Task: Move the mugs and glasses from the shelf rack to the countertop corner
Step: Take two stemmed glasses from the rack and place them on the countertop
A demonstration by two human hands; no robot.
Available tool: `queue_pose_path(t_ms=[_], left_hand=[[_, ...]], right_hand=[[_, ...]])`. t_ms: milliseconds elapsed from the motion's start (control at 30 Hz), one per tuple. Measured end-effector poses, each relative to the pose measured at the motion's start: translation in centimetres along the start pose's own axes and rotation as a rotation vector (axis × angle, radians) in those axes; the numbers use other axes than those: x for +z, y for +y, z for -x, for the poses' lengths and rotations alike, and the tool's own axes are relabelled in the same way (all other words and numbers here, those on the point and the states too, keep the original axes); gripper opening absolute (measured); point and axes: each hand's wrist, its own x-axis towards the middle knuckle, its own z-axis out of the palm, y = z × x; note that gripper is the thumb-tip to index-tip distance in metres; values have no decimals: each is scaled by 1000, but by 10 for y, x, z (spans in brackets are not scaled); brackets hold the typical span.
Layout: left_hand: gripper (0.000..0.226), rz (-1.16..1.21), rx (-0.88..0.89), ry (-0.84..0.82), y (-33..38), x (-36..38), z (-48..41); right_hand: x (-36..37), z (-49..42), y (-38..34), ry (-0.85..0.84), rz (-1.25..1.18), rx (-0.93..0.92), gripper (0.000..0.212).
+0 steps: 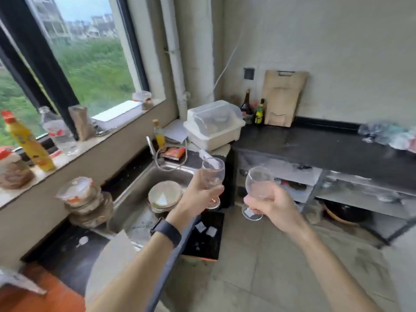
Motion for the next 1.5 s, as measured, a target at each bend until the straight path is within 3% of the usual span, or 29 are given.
queue_pose_path(t_ms=[100,233,333,567,833,1000,1167,1500], left_hand=[[23,-13,9,-107,14,87,-23],[18,-74,49,-284,28,179,-58],[33,-88,13,-338,34,235,-84],[40,-113,22,-479,31,344,-164],[44,-120,22,-513,29,451,-298],[29,-125,47,-537,38,508,-376],[50,-176,-11,-525,37,562,-446],[42,-249,-19,-484,7,679,-602]], right_hand=[[-83,8,25,155,22,47,54],[-171,15,51,332,15,93,40],[-224,13,67,453,31,122,35],[-317,-25,93,588,90,182,38],[-424,-132,126,651,136,242,39],[-486,-199,137,641,135,300,36],[-539,-258,155,655,112,316,37],[-656,-414,214,567,122,351,33]])
